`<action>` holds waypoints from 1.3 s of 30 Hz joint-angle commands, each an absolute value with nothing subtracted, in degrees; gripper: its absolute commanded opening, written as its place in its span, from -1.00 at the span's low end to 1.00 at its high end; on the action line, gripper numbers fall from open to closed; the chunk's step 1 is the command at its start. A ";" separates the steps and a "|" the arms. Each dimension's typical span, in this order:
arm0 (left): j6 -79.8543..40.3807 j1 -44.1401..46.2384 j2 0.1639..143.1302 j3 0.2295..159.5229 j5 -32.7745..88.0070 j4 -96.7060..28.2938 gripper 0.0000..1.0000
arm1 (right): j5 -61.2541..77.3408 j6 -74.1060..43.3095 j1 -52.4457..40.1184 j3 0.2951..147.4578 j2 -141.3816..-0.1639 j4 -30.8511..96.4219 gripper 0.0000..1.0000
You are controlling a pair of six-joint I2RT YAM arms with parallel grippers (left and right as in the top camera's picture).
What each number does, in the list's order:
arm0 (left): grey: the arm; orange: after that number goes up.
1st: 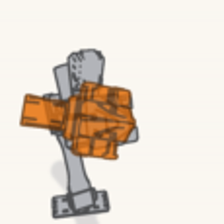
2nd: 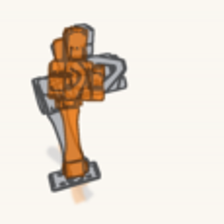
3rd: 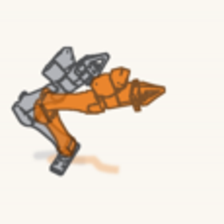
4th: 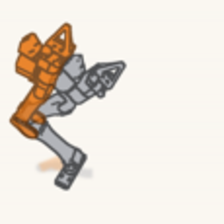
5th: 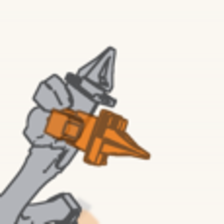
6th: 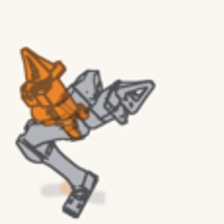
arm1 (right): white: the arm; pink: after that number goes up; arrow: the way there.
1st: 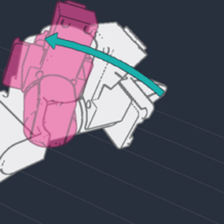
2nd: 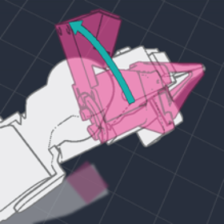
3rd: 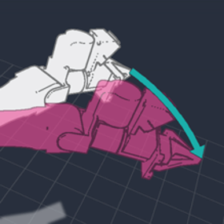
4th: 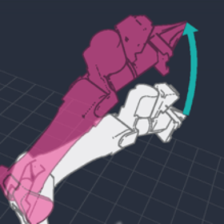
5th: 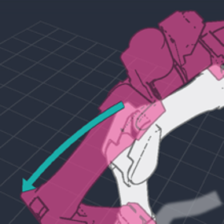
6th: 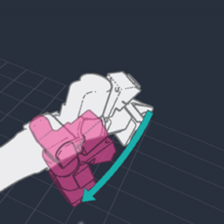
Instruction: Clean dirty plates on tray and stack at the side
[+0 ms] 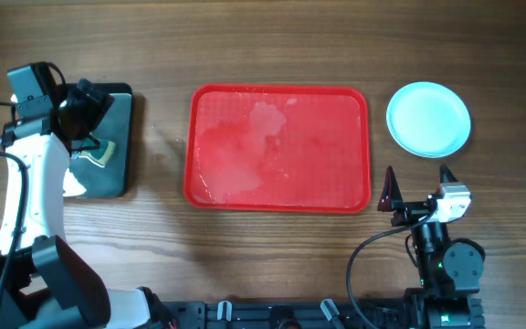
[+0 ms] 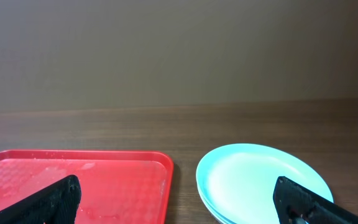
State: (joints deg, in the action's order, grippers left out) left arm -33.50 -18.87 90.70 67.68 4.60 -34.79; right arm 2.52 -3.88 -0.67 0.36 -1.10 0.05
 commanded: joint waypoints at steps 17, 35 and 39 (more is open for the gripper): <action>-17.93 3.09 52.42 36.36 -2.94 -33.06 1.00 | 2.57 -4.91 -0.69 0.30 -0.27 -0.03 0.99; -10.50 3.09 10.46 10.24 -2.85 -13.08 1.00 | 2.57 -4.89 -0.69 0.30 -0.27 -0.03 0.99; -10.50 3.09 5.98 5.74 -2.85 -5.76 1.00 | 2.57 -4.91 -0.69 0.30 -0.27 -0.03 1.00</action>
State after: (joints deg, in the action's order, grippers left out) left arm -11.40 2.96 9.23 8.88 -2.13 -8.99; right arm 2.52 -3.90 -0.67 0.36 -0.78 0.08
